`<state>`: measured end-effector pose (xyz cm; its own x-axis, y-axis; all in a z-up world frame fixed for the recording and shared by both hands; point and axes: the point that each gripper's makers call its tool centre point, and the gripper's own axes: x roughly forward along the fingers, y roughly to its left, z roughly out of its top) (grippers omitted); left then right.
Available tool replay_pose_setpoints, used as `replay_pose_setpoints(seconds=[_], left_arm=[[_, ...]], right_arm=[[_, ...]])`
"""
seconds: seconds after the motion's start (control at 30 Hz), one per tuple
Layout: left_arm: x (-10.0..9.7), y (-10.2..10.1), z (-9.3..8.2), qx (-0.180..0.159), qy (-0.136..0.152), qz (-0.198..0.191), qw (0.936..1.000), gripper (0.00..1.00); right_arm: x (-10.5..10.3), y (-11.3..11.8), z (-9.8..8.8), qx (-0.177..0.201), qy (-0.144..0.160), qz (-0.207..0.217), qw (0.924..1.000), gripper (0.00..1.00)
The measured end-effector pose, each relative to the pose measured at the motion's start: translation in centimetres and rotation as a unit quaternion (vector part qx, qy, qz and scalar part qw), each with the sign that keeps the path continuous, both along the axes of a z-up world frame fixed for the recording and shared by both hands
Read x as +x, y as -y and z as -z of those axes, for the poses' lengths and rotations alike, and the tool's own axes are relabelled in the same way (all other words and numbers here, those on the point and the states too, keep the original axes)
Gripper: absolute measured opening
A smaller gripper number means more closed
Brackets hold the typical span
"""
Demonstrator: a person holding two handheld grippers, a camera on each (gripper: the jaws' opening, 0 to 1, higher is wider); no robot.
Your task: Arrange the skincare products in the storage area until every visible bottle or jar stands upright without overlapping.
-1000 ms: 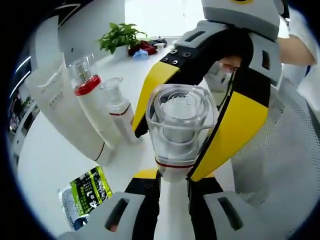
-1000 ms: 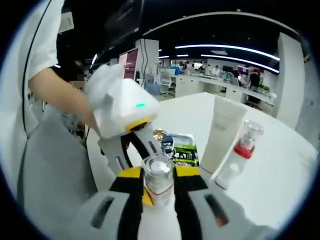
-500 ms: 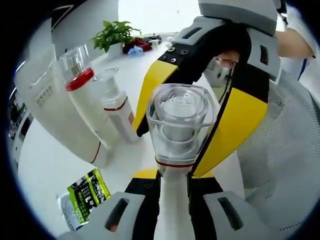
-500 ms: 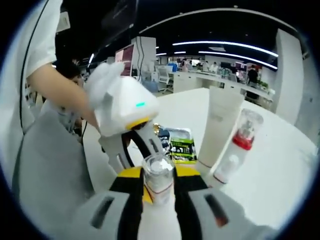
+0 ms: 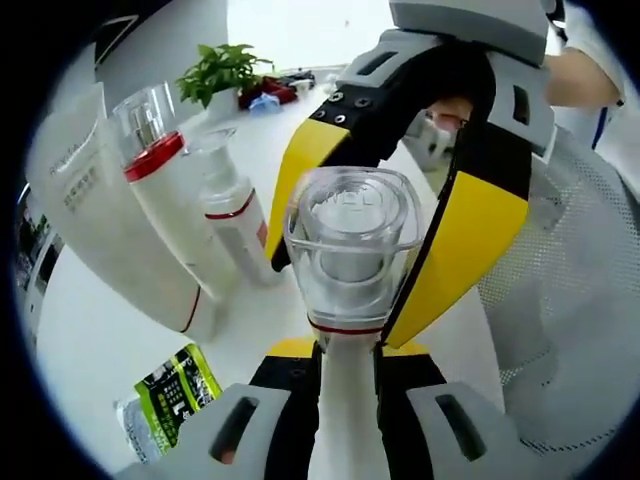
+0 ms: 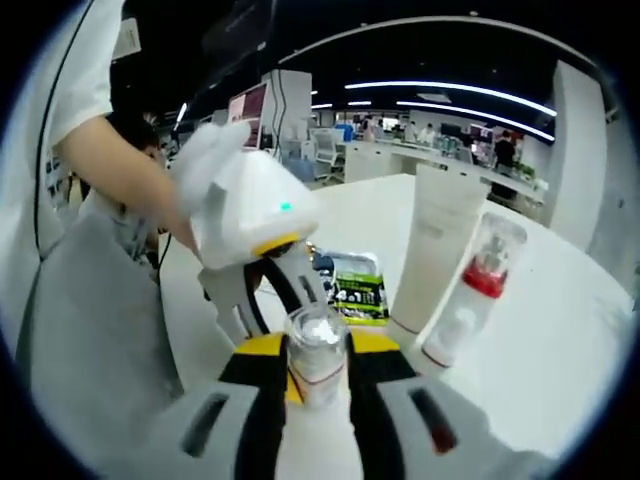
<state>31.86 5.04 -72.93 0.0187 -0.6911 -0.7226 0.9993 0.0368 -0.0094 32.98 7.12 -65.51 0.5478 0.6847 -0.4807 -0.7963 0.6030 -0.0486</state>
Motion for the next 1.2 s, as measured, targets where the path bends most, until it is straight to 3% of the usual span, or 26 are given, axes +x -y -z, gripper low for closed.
replay_pose_setpoints(seconds=[0.2, 0.57, 0.9, 1.2], left_arm=[[0.8, 0.1, 0.0, -0.007, -0.006, -0.005, 0.9999, 0.17], [2.9, 0.5, 0.1, -0.02, -0.016, -0.028, 0.9993, 0.17], [4.7, 1.4, 0.1, -0.021, -0.019, -0.033, 0.999, 0.17], [6.0, 2.3, 0.0, -0.018, -0.017, -0.028, 0.9993, 0.17]], right_arm=[[0.2, 0.9, -0.3, 0.015, -0.008, 0.022, 0.9996, 0.33], [-0.4, 2.0, -0.4, 0.033, -0.022, 0.044, 0.9982, 0.42], [-0.7, 3.3, 0.2, 0.027, -0.032, 0.066, 0.9969, 0.57], [-0.6, 4.4, 0.3, 0.023, -0.033, 0.084, 0.9956, 0.62]])
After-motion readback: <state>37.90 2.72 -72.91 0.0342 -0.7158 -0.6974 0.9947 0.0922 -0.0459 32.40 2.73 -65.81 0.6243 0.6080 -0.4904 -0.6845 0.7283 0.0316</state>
